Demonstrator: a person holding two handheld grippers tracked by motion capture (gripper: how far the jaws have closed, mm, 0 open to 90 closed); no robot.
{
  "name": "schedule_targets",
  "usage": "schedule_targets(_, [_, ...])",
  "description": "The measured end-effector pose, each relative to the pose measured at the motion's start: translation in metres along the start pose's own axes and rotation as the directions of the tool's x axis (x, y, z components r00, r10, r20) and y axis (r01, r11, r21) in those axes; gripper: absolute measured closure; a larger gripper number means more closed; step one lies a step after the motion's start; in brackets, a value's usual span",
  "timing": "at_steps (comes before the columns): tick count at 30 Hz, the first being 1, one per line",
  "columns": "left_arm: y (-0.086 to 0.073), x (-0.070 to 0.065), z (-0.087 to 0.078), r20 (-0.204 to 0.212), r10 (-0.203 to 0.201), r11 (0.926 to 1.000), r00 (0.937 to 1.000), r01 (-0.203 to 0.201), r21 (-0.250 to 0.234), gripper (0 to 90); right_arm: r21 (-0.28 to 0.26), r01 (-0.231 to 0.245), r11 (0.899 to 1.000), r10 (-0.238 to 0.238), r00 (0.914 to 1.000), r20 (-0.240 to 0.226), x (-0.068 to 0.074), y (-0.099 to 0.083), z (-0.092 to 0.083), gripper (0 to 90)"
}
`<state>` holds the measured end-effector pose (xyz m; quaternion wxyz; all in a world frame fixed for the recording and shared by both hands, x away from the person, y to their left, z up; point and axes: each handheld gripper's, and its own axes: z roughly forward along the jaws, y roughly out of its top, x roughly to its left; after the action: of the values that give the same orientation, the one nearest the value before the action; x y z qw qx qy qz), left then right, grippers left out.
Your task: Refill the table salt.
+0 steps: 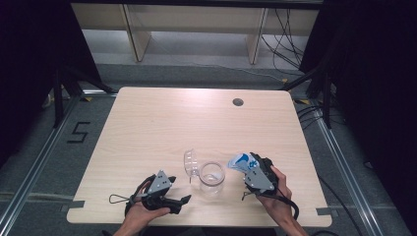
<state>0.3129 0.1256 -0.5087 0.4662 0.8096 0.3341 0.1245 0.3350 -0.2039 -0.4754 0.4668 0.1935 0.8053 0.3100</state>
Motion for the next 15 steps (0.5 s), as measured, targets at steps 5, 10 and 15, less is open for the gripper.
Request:
schedule_targets(5, [0.0009, 0.0012, -0.0004, 0.006, 0.013, 0.9999, 0.9999, -0.013, -0.004, 15.9, 0.004, 0.013, 1.000, -0.013, 0.9999, 0.000, -0.0012, -0.0003, 0.0007, 48.6])
schedule_targets(10, [0.0017, 0.0018, -0.0024, 0.001, 0.018, 0.9998, 0.9998, -0.018, -0.002, 15.9, 0.008, 0.000, 1.000, 0.000, 1.0000, 0.009, -0.0022, -0.0002, -0.0003, 48.6])
schedule_targets(15, [0.0009, -0.0005, -0.0004, 0.000, 0.007, 0.9998, 1.0000, -0.007, -0.021, 15.9, 0.001, 0.034, 0.999, -0.034, 0.9990, 0.028, -0.0035, 0.0012, -0.0001, 48.6])
